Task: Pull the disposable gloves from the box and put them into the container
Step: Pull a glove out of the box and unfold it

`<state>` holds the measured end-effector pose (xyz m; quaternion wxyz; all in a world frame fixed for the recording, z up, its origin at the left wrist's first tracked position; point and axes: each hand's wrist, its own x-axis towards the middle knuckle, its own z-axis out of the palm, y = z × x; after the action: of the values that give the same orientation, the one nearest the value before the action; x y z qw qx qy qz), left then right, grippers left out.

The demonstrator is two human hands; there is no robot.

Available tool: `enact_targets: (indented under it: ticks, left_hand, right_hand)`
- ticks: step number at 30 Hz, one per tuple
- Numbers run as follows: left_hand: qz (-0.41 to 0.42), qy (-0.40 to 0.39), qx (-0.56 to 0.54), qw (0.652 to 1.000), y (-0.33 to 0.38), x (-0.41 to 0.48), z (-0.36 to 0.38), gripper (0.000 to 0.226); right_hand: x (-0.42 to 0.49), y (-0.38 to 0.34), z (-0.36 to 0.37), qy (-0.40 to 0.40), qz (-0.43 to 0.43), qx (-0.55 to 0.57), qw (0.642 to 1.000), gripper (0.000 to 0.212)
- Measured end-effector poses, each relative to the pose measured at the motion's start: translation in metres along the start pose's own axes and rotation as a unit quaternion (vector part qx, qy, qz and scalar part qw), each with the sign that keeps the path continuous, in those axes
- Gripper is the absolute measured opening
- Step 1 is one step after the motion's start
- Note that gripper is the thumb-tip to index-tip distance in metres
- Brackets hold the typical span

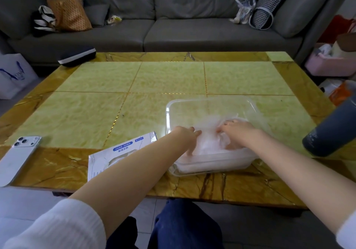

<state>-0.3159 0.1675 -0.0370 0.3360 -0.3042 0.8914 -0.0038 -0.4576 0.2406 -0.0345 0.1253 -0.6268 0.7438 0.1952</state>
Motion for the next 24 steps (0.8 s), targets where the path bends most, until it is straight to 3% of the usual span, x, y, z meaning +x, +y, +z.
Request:
enact_targets:
  ticks: [7, 10, 12, 14, 18, 20, 24]
  left_hand:
    - [0.022, 0.004, 0.026, 0.999, -0.007, -0.004, -0.007, 0.092]
    - [0.040, 0.111, 0.019, 0.993, -0.018, -0.015, -0.018, 0.075]
    - [0.047, 0.202, -0.044, 0.977, -0.028, -0.030, -0.025, 0.066]
    - [0.042, 0.297, -0.144, 0.943, -0.039, -0.049, -0.026, 0.059]
    - [-0.035, 0.442, -0.290, 0.848, -0.063, -0.085, 0.010, 0.043]
    - [-0.079, 0.423, -0.300, 0.851, -0.079, -0.097, 0.045, 0.039]
    - [-0.165, 0.286, -0.271, 0.904, -0.108, -0.112, 0.117, 0.043]
  right_hand:
    - [-0.005, -0.001, -0.009, -0.025, 0.020, 0.011, 0.999, 0.058]
    - [-0.022, -0.004, -0.025, -0.020, 0.048, 0.012, 0.999, 0.056]
    - [-0.034, -0.012, -0.038, 0.035, 0.066, 0.016, 0.997, 0.049]
    - [-0.044, -0.029, -0.050, 0.140, 0.057, 0.030, 0.988, 0.042]
    - [-0.060, -0.083, -0.059, 0.330, -0.088, 0.140, 0.930, 0.033]
    - [-0.065, -0.114, -0.059, 0.357, -0.155, 0.176, 0.904, 0.030]
    - [-0.059, -0.171, -0.045, 0.320, -0.241, 0.206, 0.893, 0.026]
